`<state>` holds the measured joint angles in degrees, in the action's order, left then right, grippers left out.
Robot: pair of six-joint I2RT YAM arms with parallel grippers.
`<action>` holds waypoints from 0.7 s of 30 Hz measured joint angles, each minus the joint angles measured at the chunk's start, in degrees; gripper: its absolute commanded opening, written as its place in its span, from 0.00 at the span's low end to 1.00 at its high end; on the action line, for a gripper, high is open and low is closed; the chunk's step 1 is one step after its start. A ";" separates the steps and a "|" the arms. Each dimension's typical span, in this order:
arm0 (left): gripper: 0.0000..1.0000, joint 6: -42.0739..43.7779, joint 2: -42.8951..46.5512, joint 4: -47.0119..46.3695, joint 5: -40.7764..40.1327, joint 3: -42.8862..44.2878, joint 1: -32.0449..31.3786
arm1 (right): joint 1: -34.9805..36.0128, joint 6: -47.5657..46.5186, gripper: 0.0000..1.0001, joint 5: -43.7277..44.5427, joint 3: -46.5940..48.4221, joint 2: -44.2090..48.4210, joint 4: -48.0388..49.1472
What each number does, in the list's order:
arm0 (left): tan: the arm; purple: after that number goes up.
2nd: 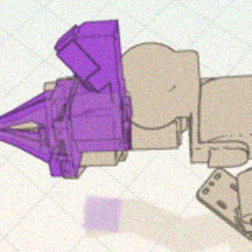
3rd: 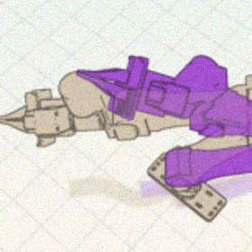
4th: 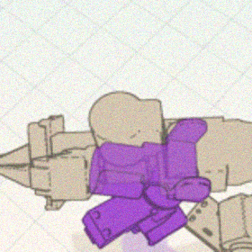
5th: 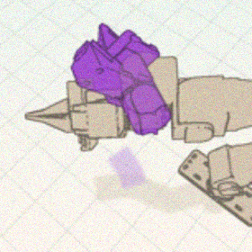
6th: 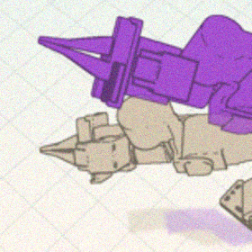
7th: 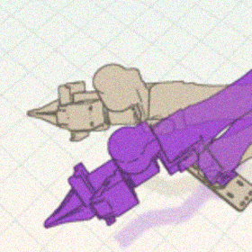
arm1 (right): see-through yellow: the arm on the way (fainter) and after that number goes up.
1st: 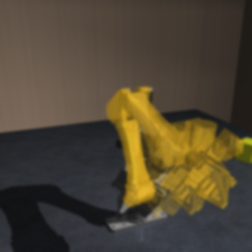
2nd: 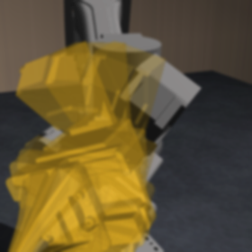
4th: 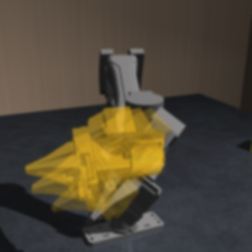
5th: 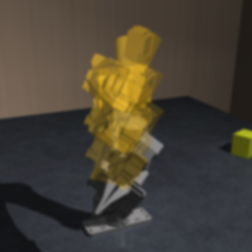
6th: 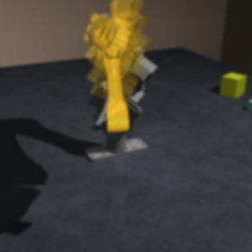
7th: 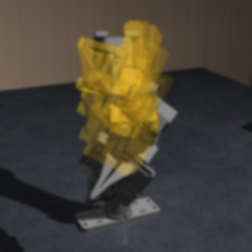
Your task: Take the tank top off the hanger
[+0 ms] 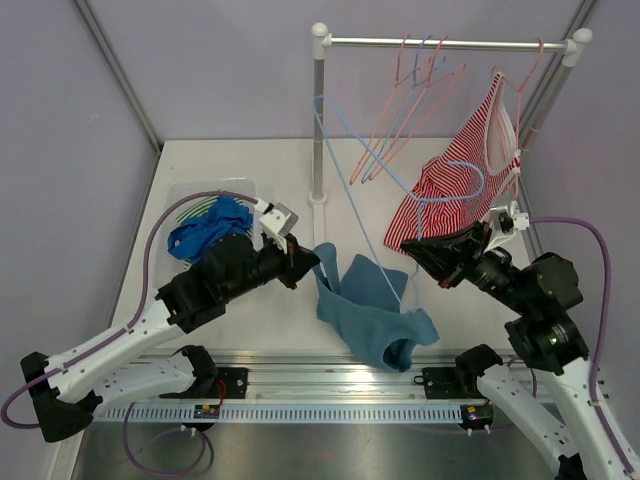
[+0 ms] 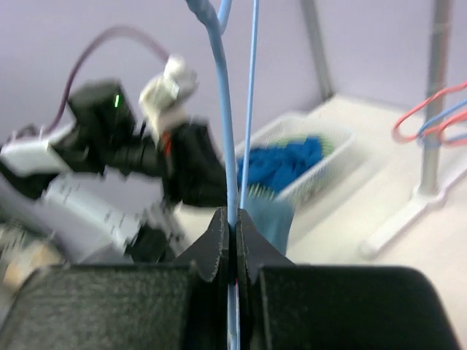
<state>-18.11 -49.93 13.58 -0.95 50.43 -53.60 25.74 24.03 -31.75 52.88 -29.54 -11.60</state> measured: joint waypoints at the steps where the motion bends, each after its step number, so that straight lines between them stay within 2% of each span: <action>1: 0.00 0.20 0.04 -0.42 2.19 -0.79 -0.22 | 0.00 1.92 0.00 2.78 -3.41 0.33 7.17; 4: 0.00 0.33 -0.04 -0.72 5.75 -3.34 -1.01 | 0.04 5.33 0.00 10.84 -8.37 0.79 18.99; 6: 0.00 0.13 -0.04 0.55 4.72 -4.24 -1.33 | 0.04 5.22 0.00 16.20 -6.36 0.87 17.90; 13: 0.00 -2.97 -0.59 11.50 -8.39 -1.70 -1.42 | 0.11 -0.26 0.00 33.16 21.35 -2.19 -12.74; 16: 0.12 -5.60 -1.97 17.33 -13.40 1.46 -1.42 | 0.11 -0.94 0.00 39.54 27.96 -2.89 -23.98; 17: 0.25 -6.32 -2.19 18.73 -14.29 2.21 -1.42 | 0.11 -1.09 0.00 41.31 28.76 -3.19 -27.69; 19: 0.39 -7.37 -2.36 22.29 -15.96 4.09 -1.42 | 0.11 -1.31 0.00 44.61 29.18 -4.85 -34.88; 20: 0.42 -7.80 -2.32 24.13 -16.55 5.16 -1.42 | 0.11 -1.44 0.00 46.07 29.22 -6.36 -38.07; 21: 0.53 -8.15 -2.21 25.57 -17.00 6.21 -1.42 | 0.11 -1.60 0.00 47.21 29.22 -7.93 -40.35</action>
<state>-26.26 -52.14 39.16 -17.96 56.64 -55.02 25.85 22.44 15.46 82.11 -37.47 -51.94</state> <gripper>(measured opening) 0.390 0.031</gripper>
